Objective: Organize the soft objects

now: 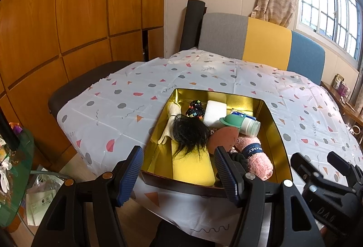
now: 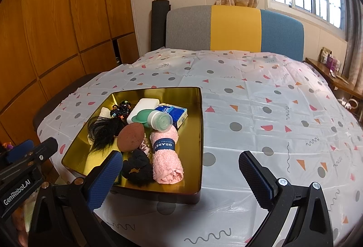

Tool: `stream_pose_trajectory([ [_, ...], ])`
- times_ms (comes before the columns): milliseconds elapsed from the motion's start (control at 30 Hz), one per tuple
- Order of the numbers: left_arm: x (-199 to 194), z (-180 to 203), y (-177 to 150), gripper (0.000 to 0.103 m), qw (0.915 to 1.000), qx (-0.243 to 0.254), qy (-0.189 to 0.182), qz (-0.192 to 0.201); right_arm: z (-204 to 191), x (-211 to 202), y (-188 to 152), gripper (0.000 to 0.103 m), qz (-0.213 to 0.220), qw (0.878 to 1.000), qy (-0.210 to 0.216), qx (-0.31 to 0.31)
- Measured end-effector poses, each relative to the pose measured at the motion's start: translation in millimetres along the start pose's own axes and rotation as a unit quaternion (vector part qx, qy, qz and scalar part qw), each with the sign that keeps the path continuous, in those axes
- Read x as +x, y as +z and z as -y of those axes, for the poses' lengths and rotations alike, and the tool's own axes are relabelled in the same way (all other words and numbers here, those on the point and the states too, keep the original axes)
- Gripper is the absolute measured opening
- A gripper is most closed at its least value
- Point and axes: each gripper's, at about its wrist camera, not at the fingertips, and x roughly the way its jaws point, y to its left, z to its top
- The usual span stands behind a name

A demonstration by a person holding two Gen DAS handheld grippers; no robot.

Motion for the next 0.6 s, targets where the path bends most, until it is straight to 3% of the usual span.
stream_pose_trajectory([
  [267, 11.5, 7.2, -3.8, 0.065, 0.9991, 0.018, -0.033, -0.021, 33.8, 6.8, 2.8, 0.103, -0.002, 0.999, -0.035, 0.028],
  [467, -0.9, 12.3, 0.0, 0.054, 0.9981, 0.049, -0.012, 0.035, 27.4, 13.2, -0.3, 0.103, -0.01, 1.0, -0.021, 0.014],
  [600, 1.5, 8.1, 3.6, 0.053, 0.9985, 0.044, -0.01, 0.033, 21.0, 16.4, -1.4, 0.103, -0.012, 1.0, -0.015, 0.005],
])
